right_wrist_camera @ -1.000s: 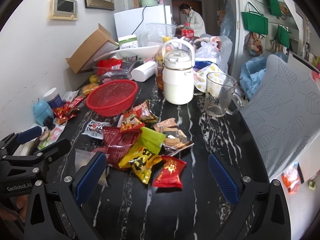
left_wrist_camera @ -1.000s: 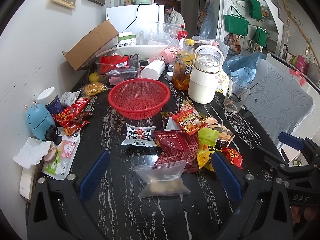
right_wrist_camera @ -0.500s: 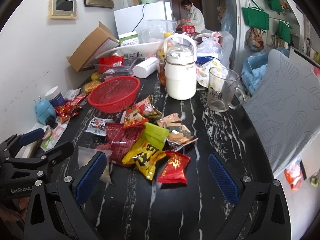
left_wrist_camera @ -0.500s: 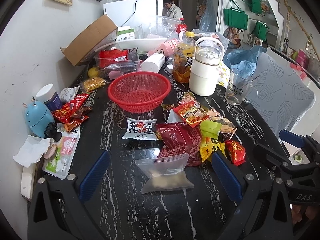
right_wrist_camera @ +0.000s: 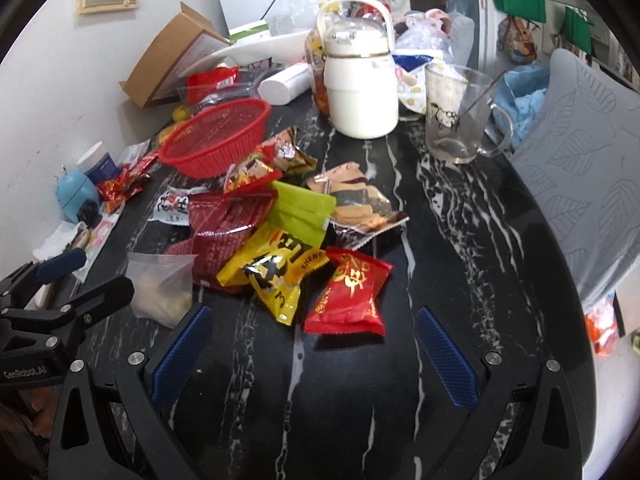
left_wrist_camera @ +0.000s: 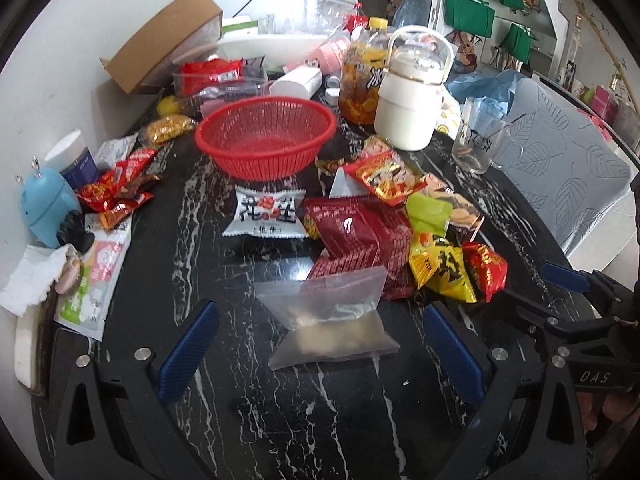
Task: Organize snacks
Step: 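Grasp the clear zip bag with the left gripper while the right grasps a red packet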
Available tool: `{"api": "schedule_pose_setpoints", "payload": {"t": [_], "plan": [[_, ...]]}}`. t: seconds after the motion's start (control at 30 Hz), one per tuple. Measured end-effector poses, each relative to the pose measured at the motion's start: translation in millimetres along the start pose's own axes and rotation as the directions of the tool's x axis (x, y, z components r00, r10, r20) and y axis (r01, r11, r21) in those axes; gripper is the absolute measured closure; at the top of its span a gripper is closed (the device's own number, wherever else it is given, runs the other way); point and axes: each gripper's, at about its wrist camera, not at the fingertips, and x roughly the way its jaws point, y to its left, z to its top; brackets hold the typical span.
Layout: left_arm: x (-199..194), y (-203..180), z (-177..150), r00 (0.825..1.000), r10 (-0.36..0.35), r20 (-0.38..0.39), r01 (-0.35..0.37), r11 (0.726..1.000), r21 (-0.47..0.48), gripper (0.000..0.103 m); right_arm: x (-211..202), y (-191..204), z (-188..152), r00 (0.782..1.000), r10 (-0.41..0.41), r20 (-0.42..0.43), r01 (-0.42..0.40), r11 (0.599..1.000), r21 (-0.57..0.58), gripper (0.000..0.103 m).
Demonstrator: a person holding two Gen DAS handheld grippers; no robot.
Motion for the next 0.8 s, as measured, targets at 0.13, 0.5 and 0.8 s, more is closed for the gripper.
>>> {"api": "schedule_pose_setpoints", "payload": {"t": [0.13, 0.5, 0.8], "plan": [[13.0, 5.5, -2.1, 0.999, -0.03, -0.037, 0.028, 0.999, -0.045, 0.0, 11.4, -5.8, -0.4, 1.0, 0.023, -0.019, -0.023, 1.0, 0.01, 0.004], [50.3, -1.3, -2.8, 0.992, -0.038, -0.117, 0.032, 0.998, -0.051, 0.0, 32.6, -22.5, 6.6, 0.997, 0.056, -0.048, -0.054, 0.998, 0.042, 0.016], [67.2, -1.6, -3.7, 0.988, -0.024, -0.152, 0.019, 0.999, -0.035, 0.011, 42.0, -30.7, 12.1, 0.995, 0.078, -0.06, -0.075, 0.995, 0.059, 0.032]]}}
